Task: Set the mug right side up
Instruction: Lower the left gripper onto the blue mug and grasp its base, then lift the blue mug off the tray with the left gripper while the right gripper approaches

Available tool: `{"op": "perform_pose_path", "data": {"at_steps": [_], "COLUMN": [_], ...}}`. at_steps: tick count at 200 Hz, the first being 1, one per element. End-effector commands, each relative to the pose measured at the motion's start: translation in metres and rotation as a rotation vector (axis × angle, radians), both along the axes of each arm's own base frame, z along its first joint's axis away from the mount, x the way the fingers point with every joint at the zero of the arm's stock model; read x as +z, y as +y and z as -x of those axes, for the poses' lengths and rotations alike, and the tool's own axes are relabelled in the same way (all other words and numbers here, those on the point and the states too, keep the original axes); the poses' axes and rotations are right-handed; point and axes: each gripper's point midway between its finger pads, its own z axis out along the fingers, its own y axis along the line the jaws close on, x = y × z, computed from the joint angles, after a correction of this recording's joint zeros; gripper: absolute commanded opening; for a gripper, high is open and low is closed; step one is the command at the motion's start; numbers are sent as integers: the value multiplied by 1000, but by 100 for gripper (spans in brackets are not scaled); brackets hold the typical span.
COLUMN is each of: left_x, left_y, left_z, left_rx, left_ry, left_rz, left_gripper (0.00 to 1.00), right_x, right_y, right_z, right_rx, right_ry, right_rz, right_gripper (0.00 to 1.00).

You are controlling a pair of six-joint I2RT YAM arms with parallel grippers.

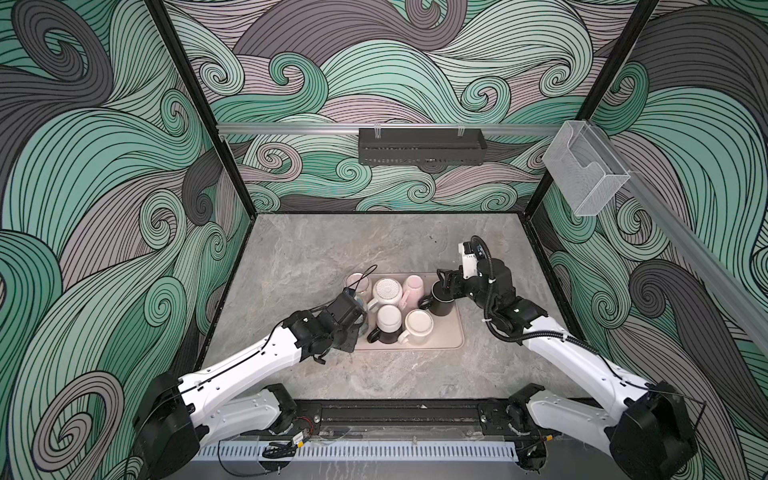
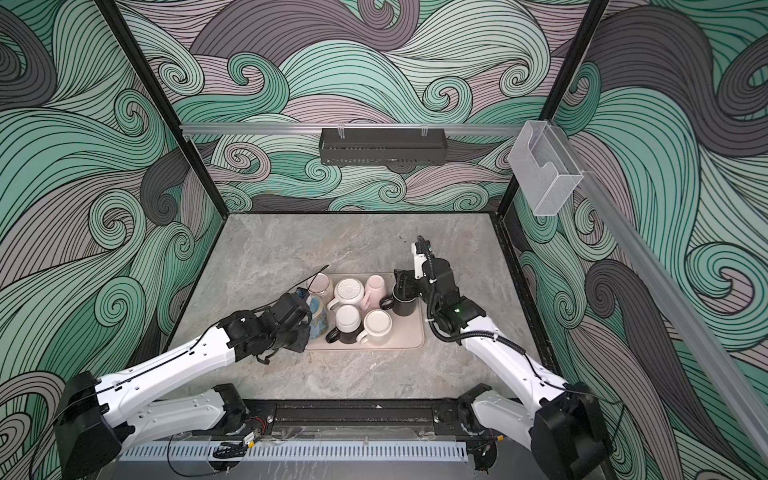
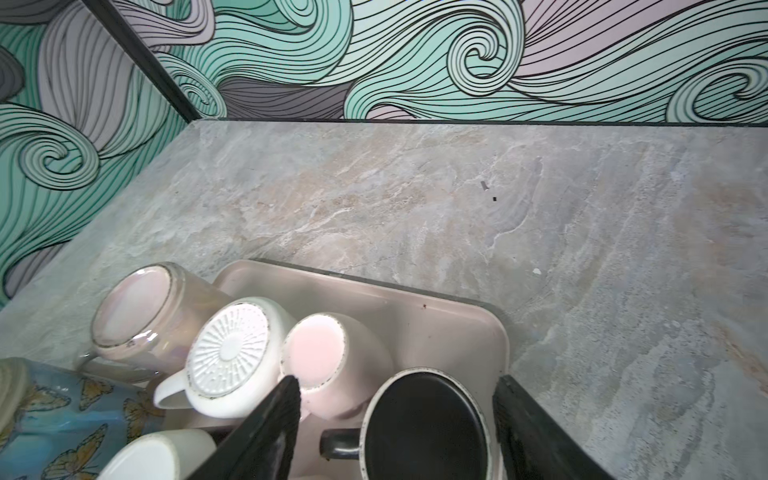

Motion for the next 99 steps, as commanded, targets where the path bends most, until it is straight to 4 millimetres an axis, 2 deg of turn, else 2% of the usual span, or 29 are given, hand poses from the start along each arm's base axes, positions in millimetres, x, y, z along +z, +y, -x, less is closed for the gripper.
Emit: {"op": "perform_pose_path", "data": {"at_steps": [1,43,99], "left_x": [55,114,200], "left_y": [-14,-20,-36], "left_z": [-10,-11,-21], "left_rx": [-27,-62,-100], "left_ry": [-110,-229,-537], "left_rz": [113,244,542], "left_gripper": [0,0,0], "right_x": [18,40,60], "right_y": [16,32,37], "right_z": [4,13,21], "right_rx": [58,122,137], "right_ry": [-16,-22,-46], "right_rz": [-102,-200,-323], "right_gripper": [73,73,72]}}
